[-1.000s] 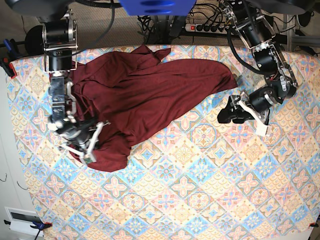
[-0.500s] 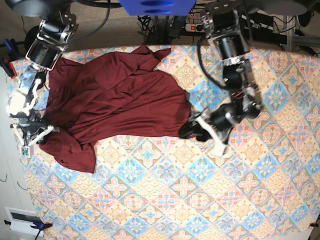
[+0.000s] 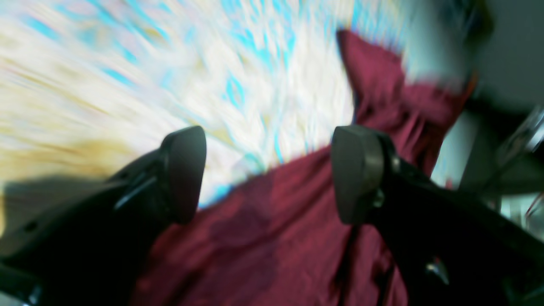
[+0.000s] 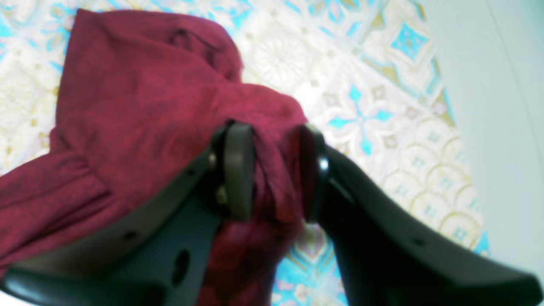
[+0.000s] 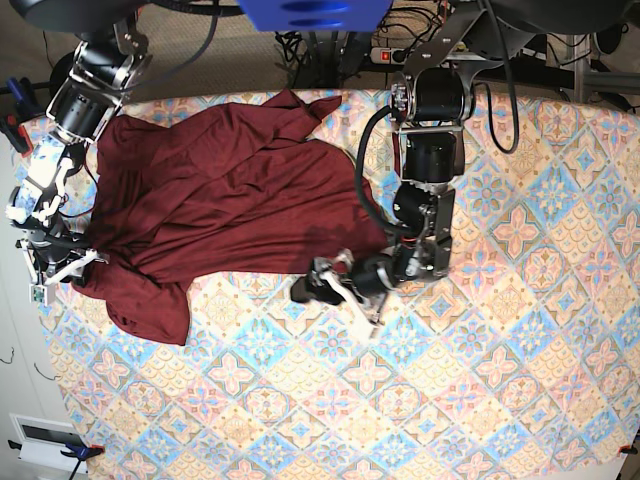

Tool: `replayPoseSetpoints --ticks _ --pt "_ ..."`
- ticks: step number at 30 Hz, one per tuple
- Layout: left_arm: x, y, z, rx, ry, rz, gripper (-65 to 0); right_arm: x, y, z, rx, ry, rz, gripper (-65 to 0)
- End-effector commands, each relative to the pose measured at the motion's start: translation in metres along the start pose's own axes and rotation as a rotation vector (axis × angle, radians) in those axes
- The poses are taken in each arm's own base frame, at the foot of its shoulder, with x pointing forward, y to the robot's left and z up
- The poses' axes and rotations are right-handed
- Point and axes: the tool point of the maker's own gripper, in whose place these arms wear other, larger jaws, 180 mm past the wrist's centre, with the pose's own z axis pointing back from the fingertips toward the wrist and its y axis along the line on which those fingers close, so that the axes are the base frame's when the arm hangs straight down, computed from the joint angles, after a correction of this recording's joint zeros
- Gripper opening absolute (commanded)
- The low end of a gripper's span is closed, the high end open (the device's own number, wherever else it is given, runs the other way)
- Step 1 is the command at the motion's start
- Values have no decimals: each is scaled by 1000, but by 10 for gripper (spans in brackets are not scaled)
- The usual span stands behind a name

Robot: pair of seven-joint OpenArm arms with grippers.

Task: Layout the t-shirt on the table in an organized manner, then fold the t-shirt properly
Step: 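Grasp the shirt middle with the left gripper and pull it outward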

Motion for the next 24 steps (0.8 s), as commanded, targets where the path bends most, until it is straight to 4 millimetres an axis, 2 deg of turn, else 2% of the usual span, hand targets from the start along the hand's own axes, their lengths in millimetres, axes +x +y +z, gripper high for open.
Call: replayPoseSetpoints --ticks 1,5,11,12,14,17,18,21,24 --pt "14 -20 -6 -47 -25 -48 -198 21 -11 6 -22 -55 10 -467" --pt "-15 -34 -16 -67 89 -111 -198 21 -11 6 -22 -55 10 -466" --pt "-49 -23 -11 -36 254 -204 -204 20 -10 5 -20 -54 11 -466" --pt "-56 -20 -10 -29 285 -224 -225 20 -10 5 -20 -54 11 -466" --pt "-65 -11 -4 -8 332 -259 -332 20 -9 5 -19 -54 12 -466" --pt "-71 3 3 20 367 -281 -609 20 -9 5 -19 -54 12 -466" --pt "-71 8 6 39 371 -274 -650 20 -9 5 -19 -54 12 -466" --pt "-86 31 22 107 441 -242 -647 20 -9 5 -19 -54 12 -466" --pt "-92 38 45 136 456 -290 -650 25 -9 7 -22 -66 18 -466"
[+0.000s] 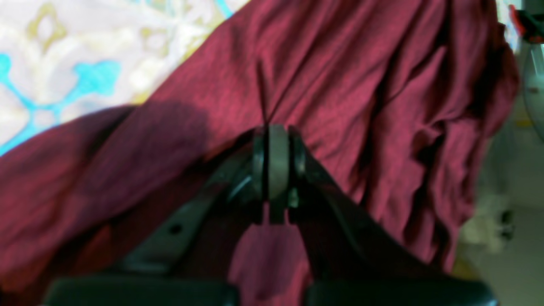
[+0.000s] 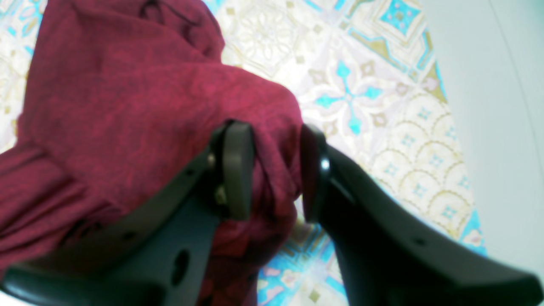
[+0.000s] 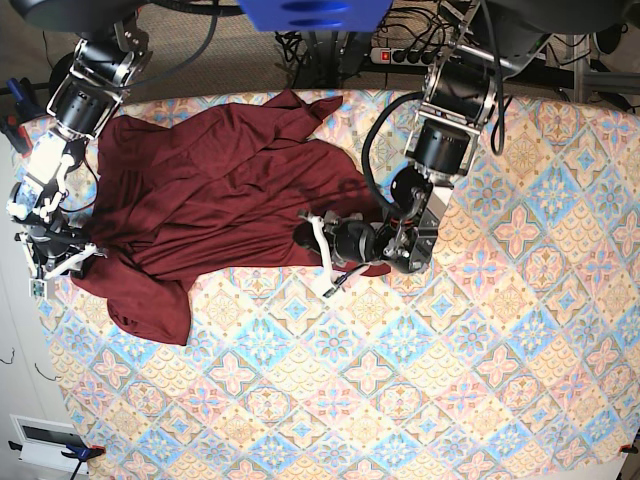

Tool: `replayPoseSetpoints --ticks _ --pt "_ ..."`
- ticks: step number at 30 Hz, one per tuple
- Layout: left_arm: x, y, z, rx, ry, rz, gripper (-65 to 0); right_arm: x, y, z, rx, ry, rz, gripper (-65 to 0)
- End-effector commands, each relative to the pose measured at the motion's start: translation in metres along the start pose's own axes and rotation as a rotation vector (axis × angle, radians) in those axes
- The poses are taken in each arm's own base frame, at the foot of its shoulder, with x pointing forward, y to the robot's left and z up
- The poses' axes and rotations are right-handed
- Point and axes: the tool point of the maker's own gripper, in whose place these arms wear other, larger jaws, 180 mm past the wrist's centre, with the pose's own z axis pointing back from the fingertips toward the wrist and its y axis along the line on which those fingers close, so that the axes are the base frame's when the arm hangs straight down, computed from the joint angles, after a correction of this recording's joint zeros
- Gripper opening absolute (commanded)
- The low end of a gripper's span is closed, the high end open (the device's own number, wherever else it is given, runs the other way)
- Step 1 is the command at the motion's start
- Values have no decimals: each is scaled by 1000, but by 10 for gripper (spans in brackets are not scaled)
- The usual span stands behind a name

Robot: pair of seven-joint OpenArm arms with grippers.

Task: Layout the t-shirt on the table in an organized manner, then fold the t-shirt properly
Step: 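Grasp the shirt middle with the left gripper and pull it outward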

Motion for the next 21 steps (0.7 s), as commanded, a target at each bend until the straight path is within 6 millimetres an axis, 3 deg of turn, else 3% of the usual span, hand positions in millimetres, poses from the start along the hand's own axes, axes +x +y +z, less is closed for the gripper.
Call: replayPoseSetpoints --ticks 1,8,18,21 --pt "-17 13 14 51 50 -24 -650 31 -7 8 -12 -87 12 -466" --pt "-85 15 62 135 135 -116 -650 36 -8 9 -13 -97 12 -466" --pt "-178 14 140 262 239 -69 -650 34 -8 8 -12 -92 9 -466" --pt "-173 4 162 291 184 -89 -650 34 -7 7 -10 -92 10 -466"
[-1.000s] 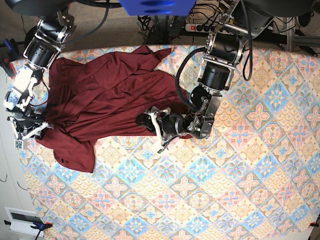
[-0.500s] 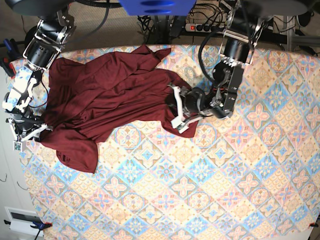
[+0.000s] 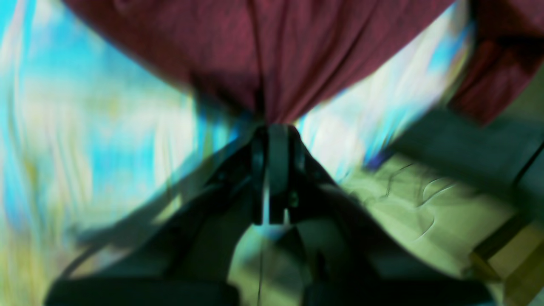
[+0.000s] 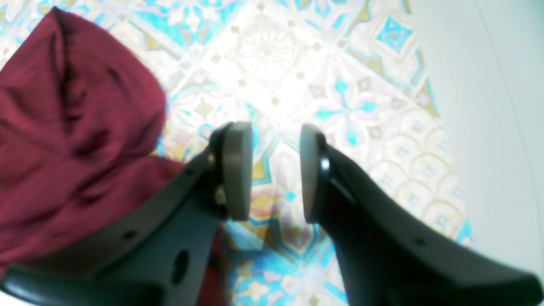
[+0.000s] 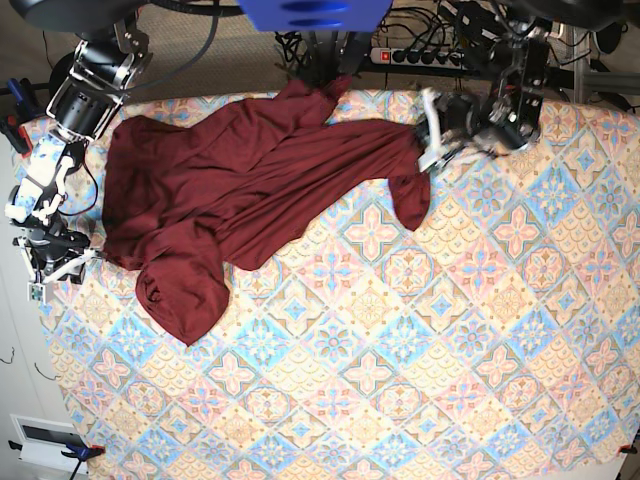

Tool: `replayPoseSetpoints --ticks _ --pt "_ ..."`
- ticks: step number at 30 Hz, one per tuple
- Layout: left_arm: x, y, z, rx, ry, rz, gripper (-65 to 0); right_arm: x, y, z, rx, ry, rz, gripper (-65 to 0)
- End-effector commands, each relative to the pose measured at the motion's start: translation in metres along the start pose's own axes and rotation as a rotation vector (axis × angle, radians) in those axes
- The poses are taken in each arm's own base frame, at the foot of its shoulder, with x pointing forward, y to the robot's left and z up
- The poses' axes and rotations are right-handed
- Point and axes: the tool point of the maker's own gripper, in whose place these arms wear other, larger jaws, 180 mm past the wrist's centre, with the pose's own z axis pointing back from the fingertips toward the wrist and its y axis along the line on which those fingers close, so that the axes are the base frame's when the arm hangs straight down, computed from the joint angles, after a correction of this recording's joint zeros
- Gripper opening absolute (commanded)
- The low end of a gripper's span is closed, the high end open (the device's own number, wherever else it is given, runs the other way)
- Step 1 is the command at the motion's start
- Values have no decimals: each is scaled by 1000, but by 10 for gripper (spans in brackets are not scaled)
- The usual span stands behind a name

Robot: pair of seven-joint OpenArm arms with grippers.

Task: Layout the t-shirt on the table in an organized manner, then fold the t-shirt properly
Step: 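Grasp the shirt middle with the left gripper and pull it outward, then reach the left gripper back and grasp the shirt hem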

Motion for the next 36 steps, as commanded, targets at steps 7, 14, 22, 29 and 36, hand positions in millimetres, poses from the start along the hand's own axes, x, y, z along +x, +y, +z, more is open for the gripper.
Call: replayPoseSetpoints --ticks 7,14,22,29,36 --pt "80 3 77 -158 -488 179 -650 21 -6 5 -9 -58 9 -466" --pt "131 30 78 -268 -689 345 -650 20 -5 5 -8 -56 9 -466" --pt "219 37 28 -519 -732 515 -388 20 -6 20 -27 -78 62 -466" --pt "296 -40 -19 -536 -559 289 -266 21 -6 26 -33 -87 81 -466" --pt "322 -80 -49 -544 -470 209 -266 21 -6 26 -33 -87 81 -466"
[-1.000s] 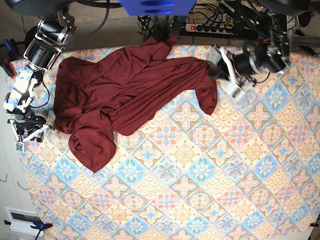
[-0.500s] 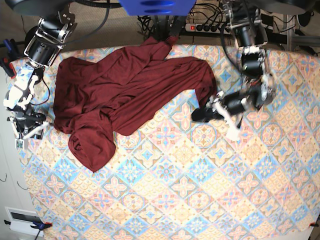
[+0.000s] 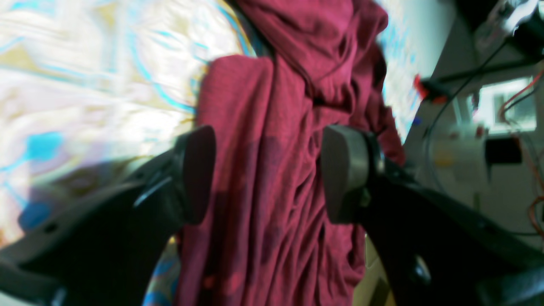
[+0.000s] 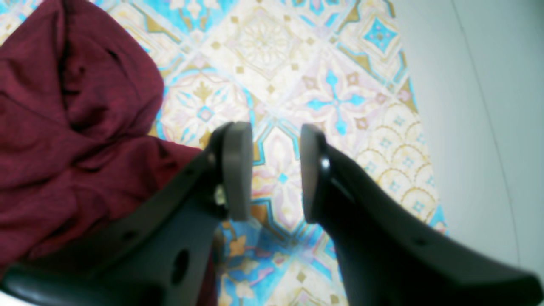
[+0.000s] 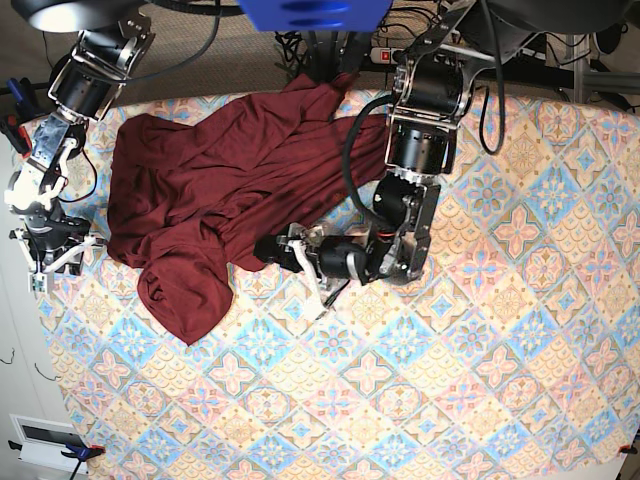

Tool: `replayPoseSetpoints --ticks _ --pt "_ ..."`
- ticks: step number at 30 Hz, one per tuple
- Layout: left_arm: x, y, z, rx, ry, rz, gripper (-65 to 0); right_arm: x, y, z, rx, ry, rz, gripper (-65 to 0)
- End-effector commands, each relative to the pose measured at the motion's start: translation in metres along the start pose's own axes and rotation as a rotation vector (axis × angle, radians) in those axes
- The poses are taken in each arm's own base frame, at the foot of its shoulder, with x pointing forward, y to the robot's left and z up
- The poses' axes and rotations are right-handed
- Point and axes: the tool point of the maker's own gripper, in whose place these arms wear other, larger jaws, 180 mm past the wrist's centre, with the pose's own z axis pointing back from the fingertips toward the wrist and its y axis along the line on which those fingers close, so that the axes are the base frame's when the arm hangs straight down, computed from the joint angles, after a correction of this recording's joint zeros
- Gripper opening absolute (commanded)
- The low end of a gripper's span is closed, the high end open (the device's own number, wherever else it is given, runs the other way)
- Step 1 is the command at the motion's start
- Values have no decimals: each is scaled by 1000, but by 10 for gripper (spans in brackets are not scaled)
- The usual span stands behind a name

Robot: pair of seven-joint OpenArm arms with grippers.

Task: Layout the t-shirt on the table in an organized manner, then fold the t-shirt properly
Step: 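Reach the left gripper back and grasp the shirt hem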

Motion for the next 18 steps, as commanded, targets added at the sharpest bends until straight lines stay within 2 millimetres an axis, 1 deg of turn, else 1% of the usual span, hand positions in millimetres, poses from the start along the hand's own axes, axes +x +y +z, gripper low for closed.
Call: replayPoseSetpoints --ticks 1,3,6,7,8,9,12,13,15,16,18 --pt "21 -10 -2 -29 -42 -14 -266 24 -10 5 -18 -68 8 -466" --pt "19 -8 -13 -41 -34 27 -266 24 -10 5 -18 -68 8 -466" --pt "10 0 -22 -41 -12 80 -270 24 -10 5 -18 -68 8 -466" --pt "8 0 -25 -43 -5 89 -284 24 -10 5 -18 -68 8 -466" --pt "4 -1 -27 -45 10 83 -325 24 -10 5 -18 -68 8 -466" --pt "2 -5 -29 -50 24 66 -397 24 -10 5 -18 -68 8 -466" --pt "-1 -10 -33 -51 44 32 -650 24 -10 5 -18 -68 8 -466" --pt "0 -12 -34 -51 52 20 -650 24 -10 5 -18 -68 8 -466" --pt "8 -10 -29 -42 45 4 -648 24 -10 5 -18 -68 8 -466" --pt "13 -3 -22 -24 30 -7 -643 24 -10 5 -18 -68 8 -466" --pt "32 2 -5 2 -21 -48 -650 24 -10 5 -18 -68 8 -466"
